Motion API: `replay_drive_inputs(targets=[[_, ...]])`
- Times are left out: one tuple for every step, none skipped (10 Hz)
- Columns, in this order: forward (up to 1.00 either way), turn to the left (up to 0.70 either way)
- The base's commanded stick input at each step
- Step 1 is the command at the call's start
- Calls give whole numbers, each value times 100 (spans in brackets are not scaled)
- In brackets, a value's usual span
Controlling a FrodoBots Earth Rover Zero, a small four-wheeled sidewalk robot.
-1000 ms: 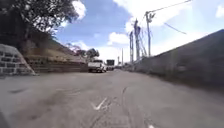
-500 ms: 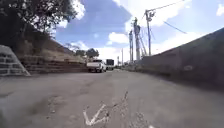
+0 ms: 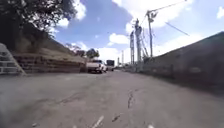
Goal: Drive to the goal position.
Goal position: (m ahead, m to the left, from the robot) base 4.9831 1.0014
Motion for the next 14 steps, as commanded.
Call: replay_drive_inputs(targets=[[70,-12],[70,-24],[70,-27],[70,-27],[70,-27],[70,-8],[70,0],[70,0],[70,0],[70,0],[70,0],[70,0],[70,0],[70,0]])
